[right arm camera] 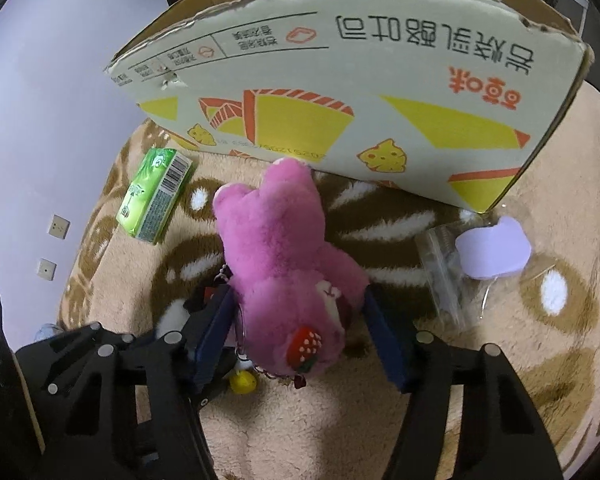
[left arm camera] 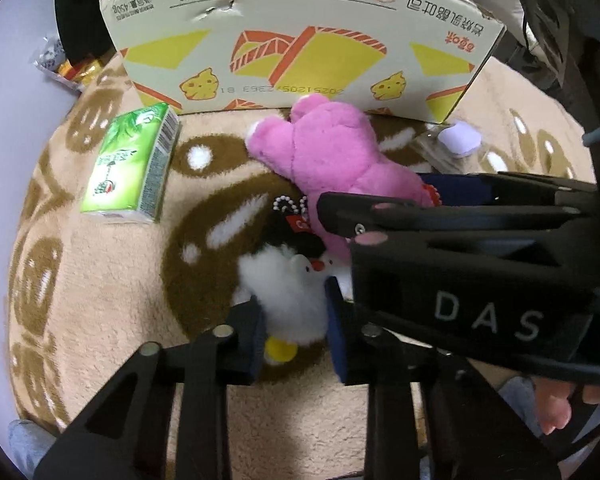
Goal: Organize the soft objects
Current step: 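Grasp the pink plush bear with the right tool while the left tool grasps the white penguin plush, then lift the pink bear with the right tool while the left tool lifts the penguin, carrying both over the box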
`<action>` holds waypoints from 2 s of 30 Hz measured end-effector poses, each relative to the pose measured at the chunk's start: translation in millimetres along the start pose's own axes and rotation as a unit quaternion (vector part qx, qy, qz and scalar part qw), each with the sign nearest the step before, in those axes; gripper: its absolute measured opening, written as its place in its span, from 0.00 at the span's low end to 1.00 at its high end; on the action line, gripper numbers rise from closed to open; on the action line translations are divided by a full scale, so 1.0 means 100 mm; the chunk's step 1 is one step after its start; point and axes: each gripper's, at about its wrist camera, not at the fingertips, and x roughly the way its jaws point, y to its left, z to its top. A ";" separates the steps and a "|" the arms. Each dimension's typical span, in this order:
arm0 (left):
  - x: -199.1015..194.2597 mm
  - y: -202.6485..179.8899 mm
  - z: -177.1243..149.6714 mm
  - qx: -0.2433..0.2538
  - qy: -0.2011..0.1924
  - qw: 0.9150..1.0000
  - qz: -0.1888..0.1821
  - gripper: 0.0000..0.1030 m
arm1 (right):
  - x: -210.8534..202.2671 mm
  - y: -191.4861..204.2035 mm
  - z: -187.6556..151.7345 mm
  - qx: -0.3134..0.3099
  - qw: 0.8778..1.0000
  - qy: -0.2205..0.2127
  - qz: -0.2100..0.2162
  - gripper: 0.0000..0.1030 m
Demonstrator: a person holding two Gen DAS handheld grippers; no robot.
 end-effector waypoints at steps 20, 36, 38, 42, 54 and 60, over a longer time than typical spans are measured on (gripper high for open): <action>0.10 0.07 0.01 -0.035 0.005 0.999 -0.012 0.24 | -0.04 -0.08 -0.06 0.024 1.000 0.018 0.001 0.50; -0.41 0.19 0.00 -0.016 -0.074 0.995 0.064 0.23 | -0.58 -0.02 -0.08 0.007 0.998 -0.049 -0.043 0.48; -0.51 0.17 0.03 -0.008 -0.094 0.993 0.077 0.23 | -0.71 0.02 -0.09 0.002 0.997 -0.068 -0.045 0.48; -0.72 0.20 0.08 -0.006 -0.127 0.989 0.078 0.15 | -1.00 0.10 -0.11 -0.009 0.993 -0.110 -0.048 0.48; -0.58 0.43 0.14 -0.063 -0.091 0.994 -0.001 0.07 | -1.22 0.07 -0.13 -0.007 0.990 -0.138 -0.033 0.48; -0.42 0.52 0.15 -0.087 -0.064 0.994 -0.001 0.13 | -1.15 0.06 -0.11 0.001 0.991 -0.131 -0.036 0.48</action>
